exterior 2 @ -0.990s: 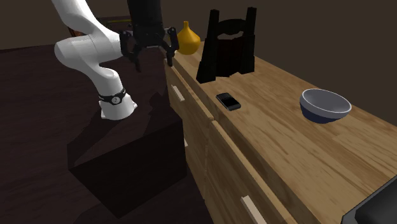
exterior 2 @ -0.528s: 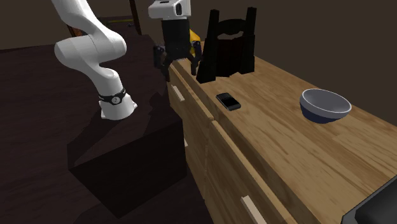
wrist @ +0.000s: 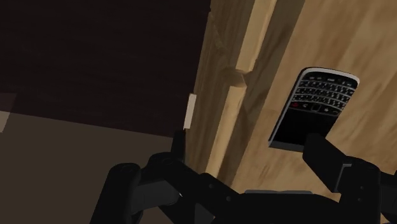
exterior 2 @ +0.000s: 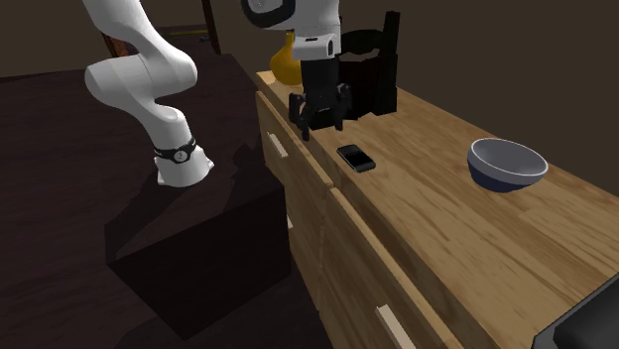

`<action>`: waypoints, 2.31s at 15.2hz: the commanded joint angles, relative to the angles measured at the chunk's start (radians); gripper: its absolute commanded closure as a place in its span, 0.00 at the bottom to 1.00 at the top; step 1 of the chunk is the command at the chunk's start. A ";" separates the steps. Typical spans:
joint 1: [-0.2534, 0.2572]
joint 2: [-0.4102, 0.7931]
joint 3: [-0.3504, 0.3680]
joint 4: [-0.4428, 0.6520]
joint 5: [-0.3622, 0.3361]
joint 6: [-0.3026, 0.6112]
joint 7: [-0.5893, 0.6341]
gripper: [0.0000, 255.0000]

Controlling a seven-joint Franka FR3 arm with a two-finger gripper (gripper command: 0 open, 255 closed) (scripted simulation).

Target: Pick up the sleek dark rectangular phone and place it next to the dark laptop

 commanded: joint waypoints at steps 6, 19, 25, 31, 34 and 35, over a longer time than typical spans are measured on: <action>-0.016 0.281 0.127 0.152 -0.242 0.085 0.288 0.00; 0.004 0.410 0.102 0.165 -0.390 0.160 0.398 0.00; 0.004 0.410 0.102 0.164 -0.390 0.160 0.398 1.00; 0.003 0.409 0.102 0.165 -0.389 0.159 0.397 1.00; -0.002 0.388 0.110 0.170 -0.361 0.140 0.375 1.00; -0.004 0.377 0.113 0.174 -0.346 0.130 0.364 1.00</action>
